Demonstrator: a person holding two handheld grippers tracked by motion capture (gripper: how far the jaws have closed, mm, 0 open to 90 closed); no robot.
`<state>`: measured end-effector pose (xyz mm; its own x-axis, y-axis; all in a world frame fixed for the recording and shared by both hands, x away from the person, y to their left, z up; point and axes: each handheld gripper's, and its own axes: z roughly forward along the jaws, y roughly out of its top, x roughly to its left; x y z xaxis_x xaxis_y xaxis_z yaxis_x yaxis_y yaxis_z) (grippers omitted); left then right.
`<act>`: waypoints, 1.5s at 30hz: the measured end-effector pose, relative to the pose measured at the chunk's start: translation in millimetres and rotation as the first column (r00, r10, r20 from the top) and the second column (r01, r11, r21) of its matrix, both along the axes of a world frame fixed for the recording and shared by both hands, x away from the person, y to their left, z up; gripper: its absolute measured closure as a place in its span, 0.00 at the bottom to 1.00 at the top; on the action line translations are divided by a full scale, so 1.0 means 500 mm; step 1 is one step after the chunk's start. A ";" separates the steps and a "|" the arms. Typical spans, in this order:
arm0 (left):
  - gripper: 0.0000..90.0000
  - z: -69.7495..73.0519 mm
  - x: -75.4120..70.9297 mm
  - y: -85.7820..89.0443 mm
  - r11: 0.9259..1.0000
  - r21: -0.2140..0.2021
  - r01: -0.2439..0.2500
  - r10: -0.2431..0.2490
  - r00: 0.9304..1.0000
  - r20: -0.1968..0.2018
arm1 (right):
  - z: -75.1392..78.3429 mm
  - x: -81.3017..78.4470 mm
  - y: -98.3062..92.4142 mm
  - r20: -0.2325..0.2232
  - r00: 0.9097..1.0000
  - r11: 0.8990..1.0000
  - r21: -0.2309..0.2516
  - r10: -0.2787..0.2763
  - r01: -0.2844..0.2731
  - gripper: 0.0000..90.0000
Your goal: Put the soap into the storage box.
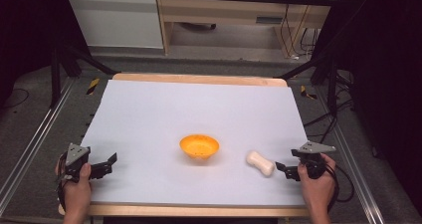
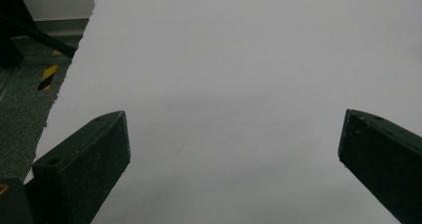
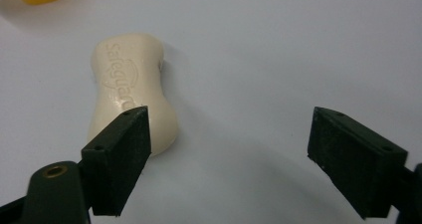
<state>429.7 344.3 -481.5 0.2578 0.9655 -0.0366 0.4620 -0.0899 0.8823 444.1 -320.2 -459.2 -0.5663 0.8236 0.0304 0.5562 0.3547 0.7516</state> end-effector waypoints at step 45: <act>0.00 0.000 0.001 0.001 1.000 0.000 -0.001 0.001 1.000 -0.002 | 0.051 0.062 0.109 -0.248 0.952 0.969 -0.121 0.181 -0.215 0.35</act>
<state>430.0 344.6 -481.5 0.2565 0.9658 -0.0376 0.4639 -0.0889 0.8814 475.0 -265.7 -433.7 -0.7098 0.7009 0.0699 0.6172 0.5710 0.5414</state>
